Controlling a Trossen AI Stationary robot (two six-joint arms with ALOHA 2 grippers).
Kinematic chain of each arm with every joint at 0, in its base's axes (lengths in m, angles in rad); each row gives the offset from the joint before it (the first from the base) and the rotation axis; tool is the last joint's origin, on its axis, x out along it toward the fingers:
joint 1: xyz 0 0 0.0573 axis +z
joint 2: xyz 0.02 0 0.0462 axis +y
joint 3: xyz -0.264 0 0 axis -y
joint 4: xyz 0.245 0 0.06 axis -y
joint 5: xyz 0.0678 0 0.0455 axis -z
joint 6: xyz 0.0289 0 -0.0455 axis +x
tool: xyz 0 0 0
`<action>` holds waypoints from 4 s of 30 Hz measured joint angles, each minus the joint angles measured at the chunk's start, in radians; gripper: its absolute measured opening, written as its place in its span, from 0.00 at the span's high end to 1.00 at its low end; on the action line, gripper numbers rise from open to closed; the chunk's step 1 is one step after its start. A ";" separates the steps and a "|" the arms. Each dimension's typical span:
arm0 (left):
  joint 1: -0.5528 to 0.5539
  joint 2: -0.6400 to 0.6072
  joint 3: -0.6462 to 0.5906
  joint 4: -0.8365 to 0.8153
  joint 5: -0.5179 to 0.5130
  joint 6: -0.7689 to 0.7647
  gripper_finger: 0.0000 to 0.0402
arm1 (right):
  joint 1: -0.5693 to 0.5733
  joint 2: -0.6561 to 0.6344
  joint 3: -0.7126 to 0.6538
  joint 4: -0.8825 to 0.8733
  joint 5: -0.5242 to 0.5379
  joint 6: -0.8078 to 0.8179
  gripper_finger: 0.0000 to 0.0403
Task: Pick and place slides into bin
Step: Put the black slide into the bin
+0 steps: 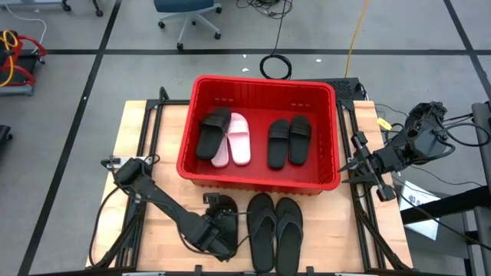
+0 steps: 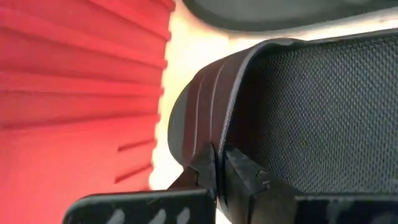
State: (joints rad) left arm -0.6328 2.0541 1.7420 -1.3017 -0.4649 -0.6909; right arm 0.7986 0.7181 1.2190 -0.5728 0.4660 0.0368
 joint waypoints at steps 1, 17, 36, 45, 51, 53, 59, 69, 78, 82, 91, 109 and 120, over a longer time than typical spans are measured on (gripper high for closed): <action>-0.002 -0.014 0.000 -0.017 0.016 0.016 0.99 | 0.000 0.000 0.000 0.000 0.000 -0.002 0.71; 0.012 -0.436 0.000 0.166 0.132 -0.011 1.00 | 0.000 0.000 0.000 0.000 0.000 -0.023 0.71; 0.252 -0.630 0.000 0.388 -0.358 0.551 1.00 | 0.000 0.000 0.000 -0.012 0.000 -0.030 0.71; 0.482 -0.565 0.000 0.372 -0.237 0.685 1.00 | 0.000 0.000 0.000 -0.012 0.000 -0.030 0.71; 0.576 -0.462 0.000 0.381 -0.160 0.719 1.00 | 0.000 0.008 0.000 -0.012 0.000 -0.030 0.71; 0.596 -0.422 0.000 0.380 -0.145 0.723 1.00 | 0.000 0.010 0.000 -0.013 0.000 -0.030 0.71; 0.637 -0.302 0.000 0.380 -0.095 0.742 1.00 | 0.000 0.017 0.000 -0.020 0.000 -0.024 0.71; 0.718 -0.155 0.000 0.366 -0.102 0.810 1.00 | 0.000 0.020 0.000 -0.034 0.000 -0.023 0.71; 0.788 -0.110 0.000 0.309 -0.032 0.847 1.00 | 0.000 0.020 0.000 -0.046 0.000 0.006 0.71; 0.829 -0.110 0.000 0.274 -0.032 0.819 1.00 | 0.000 0.020 0.000 -0.046 0.000 0.005 0.71; 0.858 -0.110 0.000 0.268 -0.032 0.858 1.00 | 0.000 0.020 0.000 -0.046 0.000 -0.003 0.71; 0.782 -0.114 -0.107 0.454 -0.262 1.007 1.00 | 0.000 0.020 0.000 -0.047 0.000 -0.004 0.71; 0.754 -0.114 -0.231 0.553 -0.271 1.037 1.00 | 0.000 0.020 0.000 -0.046 0.000 -0.004 0.71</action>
State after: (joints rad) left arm 0.1208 1.9396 1.5106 -0.7490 -0.7362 0.3458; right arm 0.7986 0.7382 1.2190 -0.6186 0.4663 0.0330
